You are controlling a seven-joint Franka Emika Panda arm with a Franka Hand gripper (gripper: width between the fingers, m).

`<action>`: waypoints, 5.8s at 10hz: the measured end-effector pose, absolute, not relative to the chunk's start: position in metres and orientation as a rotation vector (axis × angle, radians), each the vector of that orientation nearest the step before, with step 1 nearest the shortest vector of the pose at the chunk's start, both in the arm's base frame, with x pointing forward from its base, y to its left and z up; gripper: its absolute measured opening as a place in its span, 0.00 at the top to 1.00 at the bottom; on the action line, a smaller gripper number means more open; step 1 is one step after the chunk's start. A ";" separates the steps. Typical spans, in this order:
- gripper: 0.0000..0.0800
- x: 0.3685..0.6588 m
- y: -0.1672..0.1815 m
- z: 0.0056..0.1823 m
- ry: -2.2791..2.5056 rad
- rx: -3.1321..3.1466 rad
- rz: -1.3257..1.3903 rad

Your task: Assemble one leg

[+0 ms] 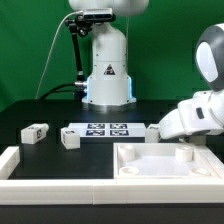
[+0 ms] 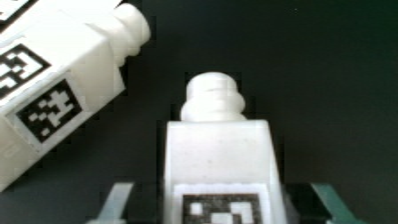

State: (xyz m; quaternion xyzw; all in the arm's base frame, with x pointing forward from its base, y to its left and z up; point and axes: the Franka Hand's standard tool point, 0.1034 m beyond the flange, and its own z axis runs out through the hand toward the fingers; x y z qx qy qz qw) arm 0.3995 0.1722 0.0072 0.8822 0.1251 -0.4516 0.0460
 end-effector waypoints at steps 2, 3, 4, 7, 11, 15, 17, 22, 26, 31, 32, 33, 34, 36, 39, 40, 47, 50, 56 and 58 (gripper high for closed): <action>0.64 0.399 0.172 0.007 0.382 2.693 -1.379; 0.64 0.399 0.172 0.007 0.382 2.693 -1.379; 0.64 0.400 0.170 0.010 0.395 2.691 -1.389; 0.64 0.409 0.161 0.050 0.410 2.679 -1.414; 0.64 0.424 0.159 0.072 0.399 2.724 -1.341; 0.64 0.446 0.161 0.060 0.435 2.975 -0.833; 0.64 0.462 0.161 0.067 0.432 3.035 -0.658; 0.64 0.504 0.171 0.096 0.417 3.151 -0.113; 0.64 0.508 0.174 0.094 0.418 3.188 0.450; 0.64 0.555 0.125 0.101 0.519 3.139 0.410; 0.64 0.554 0.127 0.100 0.525 3.140 0.409; 0.64 0.555 0.128 0.101 0.526 3.137 0.434; 0.64 0.555 0.127 0.101 0.521 3.133 0.481; 0.64 0.562 0.125 0.100 0.567 3.110 0.548; 0.64 0.589 0.118 0.090 0.599 3.065 0.718; 0.64 0.598 0.120 0.091 0.604 3.062 0.728; 0.64 0.613 0.120 0.075 0.591 3.043 0.828; 0.64 0.617 0.118 0.075 0.593 3.019 0.893; 0.64 0.609 0.115 0.068 0.576 3.029 0.869; 0.64 0.602 0.117 0.064 0.581 3.031 0.862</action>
Offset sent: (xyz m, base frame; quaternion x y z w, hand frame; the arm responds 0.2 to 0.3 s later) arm 0.0000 0.0000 0.0000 0.0000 0.0000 0.0000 1.0000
